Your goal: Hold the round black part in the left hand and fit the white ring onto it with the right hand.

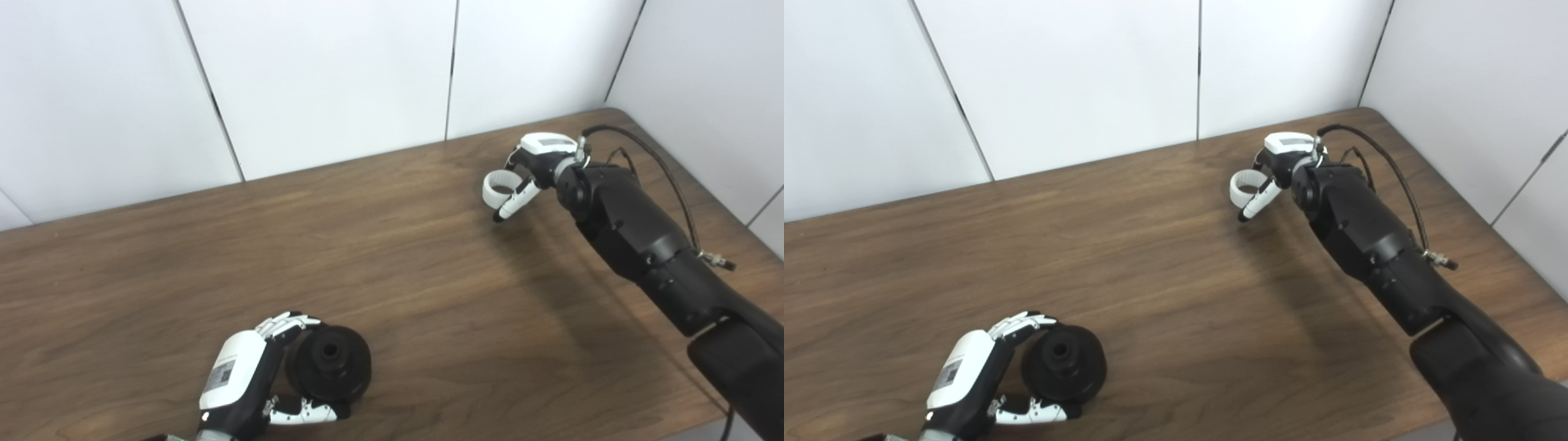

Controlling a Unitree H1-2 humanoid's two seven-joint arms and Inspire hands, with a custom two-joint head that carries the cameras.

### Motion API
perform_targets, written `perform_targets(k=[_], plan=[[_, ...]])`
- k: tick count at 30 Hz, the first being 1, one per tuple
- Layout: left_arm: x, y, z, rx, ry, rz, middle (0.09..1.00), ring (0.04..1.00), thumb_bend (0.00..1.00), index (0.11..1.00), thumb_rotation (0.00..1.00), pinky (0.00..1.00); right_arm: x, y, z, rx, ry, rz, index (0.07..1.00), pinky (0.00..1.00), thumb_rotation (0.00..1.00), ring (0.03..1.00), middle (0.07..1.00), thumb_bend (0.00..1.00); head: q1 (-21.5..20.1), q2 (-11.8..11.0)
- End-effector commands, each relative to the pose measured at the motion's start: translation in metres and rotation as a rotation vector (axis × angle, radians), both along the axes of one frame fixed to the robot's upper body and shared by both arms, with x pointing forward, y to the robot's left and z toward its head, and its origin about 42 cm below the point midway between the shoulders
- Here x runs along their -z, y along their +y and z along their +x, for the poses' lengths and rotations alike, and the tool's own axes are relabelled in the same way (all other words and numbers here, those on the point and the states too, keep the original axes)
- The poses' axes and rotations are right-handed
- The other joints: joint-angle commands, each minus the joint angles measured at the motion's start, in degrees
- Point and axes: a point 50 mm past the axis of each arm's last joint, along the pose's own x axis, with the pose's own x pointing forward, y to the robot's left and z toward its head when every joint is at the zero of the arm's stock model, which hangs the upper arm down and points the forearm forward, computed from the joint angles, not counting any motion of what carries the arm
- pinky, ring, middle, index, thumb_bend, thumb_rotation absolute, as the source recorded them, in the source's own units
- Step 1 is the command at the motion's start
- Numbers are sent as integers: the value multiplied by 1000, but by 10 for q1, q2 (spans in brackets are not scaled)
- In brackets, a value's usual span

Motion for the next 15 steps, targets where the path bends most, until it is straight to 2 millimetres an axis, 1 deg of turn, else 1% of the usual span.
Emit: perform_targets(k=[1,2,4,11,15], plan=[[-6,-1,0,11,-9,8,802,885,523,485,52,894,-33,-4,12,-11,-98,-32,714,1000,437,1000,935,853,-2,1],[-5,-1,0,12,-9,8,801,883,523,485,52,874,-33,-4,11,-10,-96,-31,714,1000,437,1000,935,851,-2,1],[-5,-1,0,13,-10,7,802,882,523,485,52,867,-34,-5,10,-8,-94,-31,714,1000,437,1000,936,850,-2,1],[-6,-2,1,14,-15,8,800,885,523,485,52,894,-33,-8,9,-8,-94,-37,709,1000,413,1000,930,850,-2,2],[-6,-3,0,12,-14,9,800,878,524,485,52,873,-31,-7,8,-13,-93,-39,699,1000,400,1000,923,845,-1,3]])
